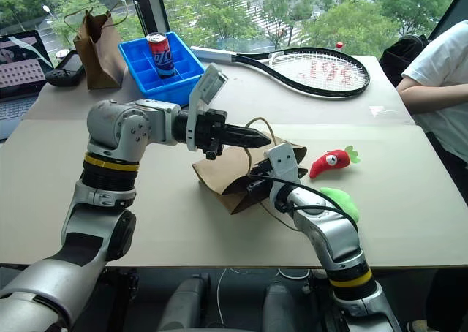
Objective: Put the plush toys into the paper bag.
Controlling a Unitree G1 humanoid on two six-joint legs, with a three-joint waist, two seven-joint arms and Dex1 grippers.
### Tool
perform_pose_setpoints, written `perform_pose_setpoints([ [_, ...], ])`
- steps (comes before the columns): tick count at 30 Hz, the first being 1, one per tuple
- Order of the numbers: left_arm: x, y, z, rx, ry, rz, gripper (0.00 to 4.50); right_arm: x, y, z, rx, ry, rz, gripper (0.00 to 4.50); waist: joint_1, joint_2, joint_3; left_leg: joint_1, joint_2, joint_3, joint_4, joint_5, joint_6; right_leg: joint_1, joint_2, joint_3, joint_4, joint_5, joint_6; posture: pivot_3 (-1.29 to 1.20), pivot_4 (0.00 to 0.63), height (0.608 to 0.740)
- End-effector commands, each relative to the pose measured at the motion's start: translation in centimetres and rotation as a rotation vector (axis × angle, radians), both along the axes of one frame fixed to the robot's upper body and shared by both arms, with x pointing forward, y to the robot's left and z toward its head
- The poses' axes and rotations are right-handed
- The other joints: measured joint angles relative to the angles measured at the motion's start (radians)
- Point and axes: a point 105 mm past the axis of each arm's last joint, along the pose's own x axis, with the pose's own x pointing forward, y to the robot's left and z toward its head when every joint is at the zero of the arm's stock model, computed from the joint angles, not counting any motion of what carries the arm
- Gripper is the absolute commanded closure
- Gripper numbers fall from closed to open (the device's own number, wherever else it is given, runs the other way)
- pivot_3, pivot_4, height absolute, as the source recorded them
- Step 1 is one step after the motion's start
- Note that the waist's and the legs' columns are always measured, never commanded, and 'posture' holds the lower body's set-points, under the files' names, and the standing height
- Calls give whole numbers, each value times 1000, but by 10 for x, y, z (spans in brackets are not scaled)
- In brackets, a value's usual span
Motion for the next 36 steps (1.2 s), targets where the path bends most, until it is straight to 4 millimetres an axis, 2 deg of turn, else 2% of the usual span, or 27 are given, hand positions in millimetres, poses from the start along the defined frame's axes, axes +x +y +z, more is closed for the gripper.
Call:
perform_pose_setpoints([
  [1, 7, 4, 27, -42, -72, 42, 4500, 2, 0, -18, -79, 17, 25, 4431, 1, 0, 0, 0, 0, 0, 0, 0, 0, 0, 0, 0, 0, 0, 0, 0, 150, 740],
  [5, 29, 17, 46, -54, -159, 155, 4500, -6, 3, -38, -88, 74, 52, 4431, -1, 0, 0, 0, 0, 1, -1, 0, 0, -1, 0, 1, 0, 0, 0, 0, 150, 740],
  [8, 47, 31, 77, -102, -247, 270, 4500, -12, 4, -50, -91, 111, 63, 4431, -2, 0, 0, 1, 0, 0, -1, 0, 0, 0, 0, 1, 0, -2, 3, 0, 150, 740],
  [13, 42, 37, 108, -135, -372, 260, 4500, -15, 8, -56, -92, 129, 78, 4431, -3, 0, 0, 2, 0, 1, -2, 0, 0, 1, 0, 1, 0, -2, 3, 0, 150, 740],
  [17, 29, 33, 128, -163, -466, 205, 4500, -15, 9, -56, -90, 129, 82, 4431, -3, 0, 0, 3, 0, 1, -2, 0, -1, 0, 0, 1, 0, -2, 2, 0, 150, 740],
  [24, 3, 28, 149, -170, -616, 112, 4500, -15, 8, -56, -80, 133, 79, 4431, -6, 0, 0, 3, 0, 1, -2, 0, -1, 0, 0, 2, 0, -2, 2, 0, 150, 740],
  [27, -4, 27, 147, -145, -661, 85, 4500, -15, 9, -53, -69, 129, 81, 4431, -6, 0, 0, 3, 0, 1, -2, 0, -1, 0, 0, 2, 0, -2, 2, 0, 150, 740],
  [31, 2, 24, 117, -84, -623, 81, 4500, -14, 8, -45, -60, 98, 84, 4431, -4, 0, 0, 3, 0, 2, -3, 0, -1, 0, 0, 3, 0, -2, 2, 0, 150, 740],
  [36, 9, 21, 87, -64, -545, 110, 4500, -14, 5, -16, 13, 14, 88, 4431, -2, 1, 0, 3, 0, 2, -2, 0, -1, -1, 0, 4, 0, -2, 2, 0, 150, 740],
])
